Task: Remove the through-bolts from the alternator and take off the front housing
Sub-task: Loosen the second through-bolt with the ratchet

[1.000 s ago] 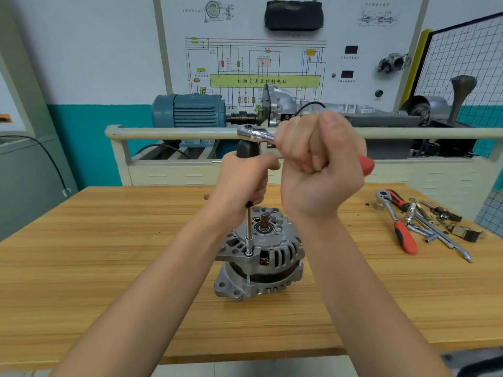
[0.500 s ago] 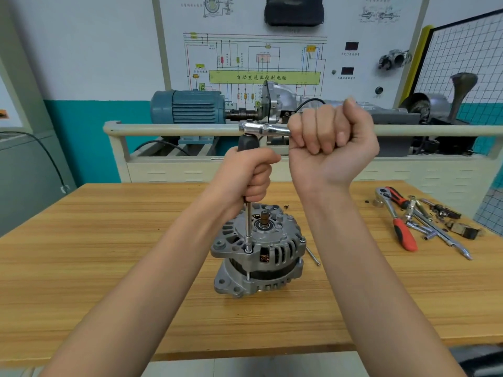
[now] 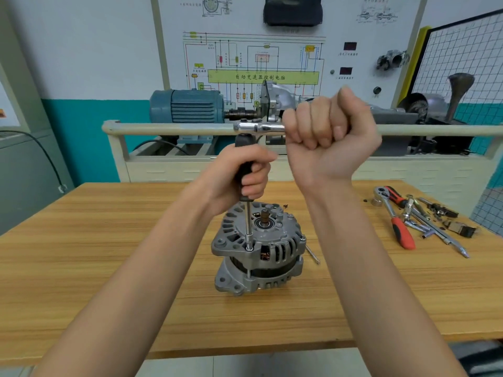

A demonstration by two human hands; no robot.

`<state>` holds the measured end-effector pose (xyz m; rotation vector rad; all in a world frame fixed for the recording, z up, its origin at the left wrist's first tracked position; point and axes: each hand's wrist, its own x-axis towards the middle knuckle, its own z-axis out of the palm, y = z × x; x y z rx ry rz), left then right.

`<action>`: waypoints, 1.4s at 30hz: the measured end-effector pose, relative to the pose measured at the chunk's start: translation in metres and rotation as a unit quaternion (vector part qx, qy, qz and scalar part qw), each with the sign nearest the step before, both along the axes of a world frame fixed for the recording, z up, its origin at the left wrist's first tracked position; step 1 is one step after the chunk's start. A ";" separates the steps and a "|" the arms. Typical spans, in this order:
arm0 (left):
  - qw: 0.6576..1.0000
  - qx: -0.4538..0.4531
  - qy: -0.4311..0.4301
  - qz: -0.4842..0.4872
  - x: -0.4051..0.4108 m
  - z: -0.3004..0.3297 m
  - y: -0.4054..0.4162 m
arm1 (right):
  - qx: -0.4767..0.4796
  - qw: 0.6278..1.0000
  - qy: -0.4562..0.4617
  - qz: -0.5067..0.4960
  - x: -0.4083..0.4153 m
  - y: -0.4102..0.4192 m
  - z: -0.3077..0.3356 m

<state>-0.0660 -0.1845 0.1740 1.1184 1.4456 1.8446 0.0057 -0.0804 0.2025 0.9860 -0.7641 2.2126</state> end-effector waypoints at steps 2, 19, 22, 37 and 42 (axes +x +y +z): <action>0.997 -0.004 0.007 -0.076 -0.002 0.003 -0.002 | -0.067 0.991 -0.051 0.100 -0.007 0.010 0.002; 0.952 0.019 0.005 0.305 0.023 -0.003 0.026 | 0.073 0.941 0.105 -0.312 0.007 -0.036 -0.014; 0.987 0.004 0.017 0.158 0.013 -0.002 0.013 | 0.052 0.978 0.091 -0.183 0.006 -0.020 -0.008; 0.987 0.025 -0.016 0.161 0.015 -0.003 0.015 | -0.024 0.999 0.017 -0.039 0.001 -0.005 -0.007; 0.948 0.050 -0.015 0.313 0.025 -0.004 0.027 | 0.073 0.953 0.109 -0.273 0.008 -0.032 -0.017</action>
